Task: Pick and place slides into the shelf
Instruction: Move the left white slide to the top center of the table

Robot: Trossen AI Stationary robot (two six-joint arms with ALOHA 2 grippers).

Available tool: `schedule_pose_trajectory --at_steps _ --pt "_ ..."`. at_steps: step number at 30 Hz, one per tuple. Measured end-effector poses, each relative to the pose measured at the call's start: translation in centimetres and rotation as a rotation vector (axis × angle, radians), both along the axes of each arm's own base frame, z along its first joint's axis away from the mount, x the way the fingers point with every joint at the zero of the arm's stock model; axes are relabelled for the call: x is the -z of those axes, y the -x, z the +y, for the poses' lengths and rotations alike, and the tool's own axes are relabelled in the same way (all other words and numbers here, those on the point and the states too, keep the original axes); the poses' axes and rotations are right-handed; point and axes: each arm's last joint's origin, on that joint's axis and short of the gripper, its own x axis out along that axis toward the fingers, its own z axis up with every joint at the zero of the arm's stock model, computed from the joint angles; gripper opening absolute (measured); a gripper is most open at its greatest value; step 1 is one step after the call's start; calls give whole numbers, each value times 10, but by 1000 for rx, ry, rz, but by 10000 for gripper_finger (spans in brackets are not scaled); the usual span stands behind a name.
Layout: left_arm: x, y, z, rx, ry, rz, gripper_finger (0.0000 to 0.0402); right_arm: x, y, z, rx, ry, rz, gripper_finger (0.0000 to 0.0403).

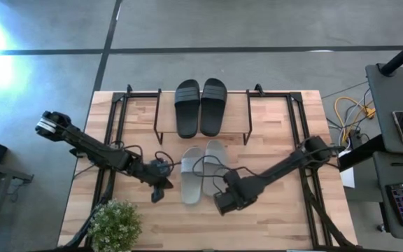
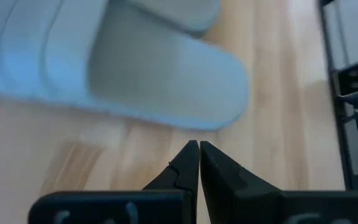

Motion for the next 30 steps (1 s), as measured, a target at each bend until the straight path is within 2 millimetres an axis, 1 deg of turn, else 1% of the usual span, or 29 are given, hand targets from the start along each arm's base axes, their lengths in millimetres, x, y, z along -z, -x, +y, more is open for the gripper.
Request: schedule_pose_trajectory --at_steps 3,6,10,13,16,21,25,30 --pt "-3 -4 -4 64 -43 -78 0 -7 4 5 44 -22 -37 8" --pt "-6 -7 -7 90 -51 -118 0 -11 3 13 96 -78 -100 8" --pt "-9 -11 -16 127 -31 -128 0 -10 -4 23 166 -160 -224 8" --pt "-6 -12 -25 182 -10 -104 0 -2 -4 23 247 -125 -302 8" --pt "-3 -12 -36 221 -5 -95 0 7 0 19 298 -81 -306 8" --pt "1 -18 -53 231 57 -135 0 20 6 13 236 -45 -255 8" --pt "12 -30 -65 241 68 -158 0 26 9 12 204 -34 -222 8" --pt "25 -49 -76 226 35 -130 0 27 11 11 194 -25 -212 8"
